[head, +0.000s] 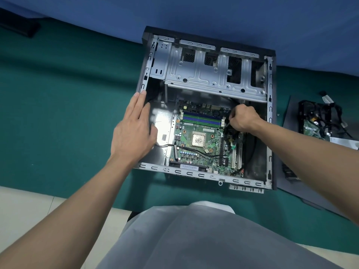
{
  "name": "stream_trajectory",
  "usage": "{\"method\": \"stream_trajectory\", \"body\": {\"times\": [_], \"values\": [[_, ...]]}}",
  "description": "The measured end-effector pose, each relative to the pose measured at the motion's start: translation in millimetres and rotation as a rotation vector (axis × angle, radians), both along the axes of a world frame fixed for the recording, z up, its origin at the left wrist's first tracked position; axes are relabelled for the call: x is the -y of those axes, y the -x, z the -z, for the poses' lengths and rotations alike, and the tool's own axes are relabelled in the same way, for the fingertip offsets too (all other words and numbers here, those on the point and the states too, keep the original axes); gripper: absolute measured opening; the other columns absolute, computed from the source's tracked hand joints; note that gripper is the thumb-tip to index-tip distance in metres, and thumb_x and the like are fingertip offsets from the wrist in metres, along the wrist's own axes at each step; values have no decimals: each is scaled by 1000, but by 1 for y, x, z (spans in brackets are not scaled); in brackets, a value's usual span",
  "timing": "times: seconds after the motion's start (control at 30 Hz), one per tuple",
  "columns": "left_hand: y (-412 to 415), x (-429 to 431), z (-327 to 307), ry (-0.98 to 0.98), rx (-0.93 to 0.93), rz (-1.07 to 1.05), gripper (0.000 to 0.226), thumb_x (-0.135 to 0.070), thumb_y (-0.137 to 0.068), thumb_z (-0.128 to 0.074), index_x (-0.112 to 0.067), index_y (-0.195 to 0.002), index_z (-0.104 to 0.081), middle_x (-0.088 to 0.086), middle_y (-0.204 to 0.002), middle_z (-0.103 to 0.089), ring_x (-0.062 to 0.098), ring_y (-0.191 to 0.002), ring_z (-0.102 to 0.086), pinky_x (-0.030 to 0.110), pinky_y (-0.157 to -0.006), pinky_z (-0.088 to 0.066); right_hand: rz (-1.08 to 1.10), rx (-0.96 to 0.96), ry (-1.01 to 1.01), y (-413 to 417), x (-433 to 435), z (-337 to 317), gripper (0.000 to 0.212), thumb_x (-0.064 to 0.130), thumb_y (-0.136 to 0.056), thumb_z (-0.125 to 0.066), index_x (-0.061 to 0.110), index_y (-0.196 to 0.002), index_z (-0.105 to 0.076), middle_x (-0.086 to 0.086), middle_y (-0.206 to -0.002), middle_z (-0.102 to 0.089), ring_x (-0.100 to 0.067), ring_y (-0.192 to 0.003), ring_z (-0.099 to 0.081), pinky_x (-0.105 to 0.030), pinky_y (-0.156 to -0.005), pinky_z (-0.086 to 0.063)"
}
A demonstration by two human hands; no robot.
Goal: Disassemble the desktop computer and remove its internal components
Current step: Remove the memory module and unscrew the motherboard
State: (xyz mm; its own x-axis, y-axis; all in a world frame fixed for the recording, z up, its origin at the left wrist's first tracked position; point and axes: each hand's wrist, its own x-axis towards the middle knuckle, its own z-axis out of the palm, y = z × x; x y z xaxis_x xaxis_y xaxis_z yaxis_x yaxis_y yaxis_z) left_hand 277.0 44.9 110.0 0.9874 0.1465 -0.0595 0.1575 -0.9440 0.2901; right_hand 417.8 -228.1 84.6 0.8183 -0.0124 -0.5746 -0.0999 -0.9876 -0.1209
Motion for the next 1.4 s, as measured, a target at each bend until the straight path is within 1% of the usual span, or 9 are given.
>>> {"method": "stream_trajectory", "body": {"times": [0.13,0.37,0.6,0.7,0.83,0.93,1.03,1.13,1.4], "values": [[0,0,-1,-3,-4,0,51,-21,-91,-49,-8,-140,-41,-5,-163,-8,7,-148,-1,34,-77,-53,-30,4,24,3,-1,0,32,31,-99,-47,4,-83,-50,-11,-78,-51,-27,-71,-52,-34,-69,-43],[0,1,-2,-17,-15,2,51,-21,-92,-48,-8,-141,-40,-5,-163,-6,6,-148,0,34,-78,-53,79,73,11,7,-1,-1,19,17,-91,-57,1,-100,-63,-15,-89,-54,-30,-73,-57,-30,-66,-48],[-1,-1,1,-15,4,10,51,-23,-92,-48,-8,-140,-41,-5,-163,-7,7,-148,-1,34,-77,-54,88,155,-64,15,1,-22,14,11,-89,-53,6,-87,-65,-18,-91,-64,-30,-72,-61,-35,-69,-54],[-1,-1,1,-37,-12,25,53,-25,-91,-49,-8,-140,-42,-1,-163,-9,10,-149,-2,41,-88,-51,83,177,-175,26,2,-34,15,17,-92,-55,13,-83,-65,-13,-89,-65,-26,-74,-62,-34,-70,-53],[3,7,-5,-31,70,37,52,-23,-89,-55,-8,-138,-48,8,-157,-29,18,-147,-20,42,-111,-26,320,116,-521,43,11,-50,16,22,-90,-64,17,-75,-67,2,-66,-61,-12,-54,-49,-25,-49,-36],[3,42,-16,260,153,-38,41,-19,-91,-56,-10,-131,-57,7,-124,-64,24,-114,-59,42,-101,-43,496,-3,-781,56,20,-64,14,16,-90,-64,12,-77,-67,3,-52,-55,-11,-45,-43,-23,-40,-33],[-8,95,-30,986,-180,-364,31,-24,-97,-57,-13,-126,-61,-2,-99,-71,23,-91,-69,36,-83,-57,587,-70,-951,68,33,-74,13,10,-90,-63,12,-77,-66,1,-51,-53,-9,-40,-40,-19,-35,-29],[-17,137,-36,1588,-359,-613,25,-19,-97,-57,-2,-115,-60,14,-98,-73,25,-89,-72,31,-80,-59,616,-85,-1033,79,47,-77,12,10,-90,-62,11,-79,-66,0,-53,-52,-8,-40,-39,-19,-36,-28],[-30,196,-45,1652,-431,-585,14,1,-93,-57,2,-103,-67,14,-94,-74,22,-88,-73,26,-76,-59,699,-38,-1141,102,90,-66,9,13,-92,-63,8,-85,-65,-1,-56,-53,-10,-44,-41,-20,-38,-30]]}}
